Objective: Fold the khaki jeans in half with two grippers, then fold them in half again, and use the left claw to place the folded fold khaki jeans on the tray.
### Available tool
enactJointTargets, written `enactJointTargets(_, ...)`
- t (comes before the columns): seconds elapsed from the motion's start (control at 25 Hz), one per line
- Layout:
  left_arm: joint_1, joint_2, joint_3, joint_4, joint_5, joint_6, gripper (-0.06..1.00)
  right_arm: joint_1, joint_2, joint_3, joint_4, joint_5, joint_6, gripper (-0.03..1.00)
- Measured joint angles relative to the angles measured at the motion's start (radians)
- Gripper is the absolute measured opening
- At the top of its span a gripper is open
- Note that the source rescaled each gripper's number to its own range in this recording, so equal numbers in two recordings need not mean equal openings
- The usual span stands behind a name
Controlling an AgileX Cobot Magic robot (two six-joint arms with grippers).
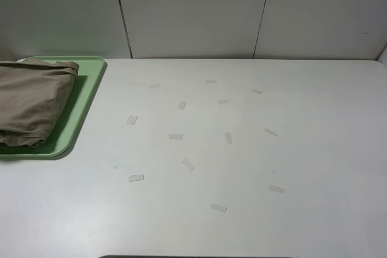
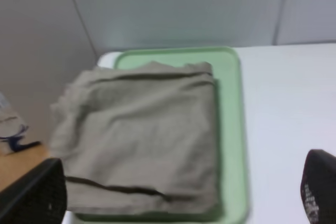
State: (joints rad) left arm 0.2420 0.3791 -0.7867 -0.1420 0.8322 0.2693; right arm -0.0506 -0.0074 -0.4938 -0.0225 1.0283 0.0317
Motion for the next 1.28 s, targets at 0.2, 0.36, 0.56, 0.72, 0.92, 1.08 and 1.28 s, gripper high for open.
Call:
enactJointTargets(0.2, -0.154, -0.059, 0.044, -0.031, 0.081, -0.007, 0.93, 0.000, 0.000, 0.000, 0.000, 0.000, 0.000, 1.00)
enactJointTargets(0.36, -0.228, -0.106, 0.068, -0.029, 0.109, -0.048, 0.93, 0.000, 0.000, 0.000, 0.000, 0.000, 0.000, 1.00)
enactJointTargets(0.56, -0.237, -0.252, 0.153, 0.002, 0.122, -0.096, 0.93, 0.000, 0.000, 0.000, 0.000, 0.000, 0.000, 1.00)
enactJointTargets(0.72, -0.239, -0.365, 0.239, 0.005, 0.152, -0.110, 0.93, 0.000, 0.000, 0.000, 0.000, 0.000, 0.000, 1.00)
enactJointTargets(0.92, -0.275, -0.383, 0.294, 0.009, 0.220, -0.136, 0.93, 0.000, 0.000, 0.000, 0.000, 0.000, 0.000, 1.00)
enactJointTargets(1.08, -0.302, -0.387, 0.294, 0.010, 0.220, -0.145, 0.93, 0.000, 0.000, 0.000, 0.000, 0.000, 0.000, 1.00)
enactJointTargets(1.28, -0.318, -0.387, 0.294, 0.010, 0.220, -0.166, 0.93, 0.000, 0.000, 0.000, 0.000, 0.000, 0.000, 1.00)
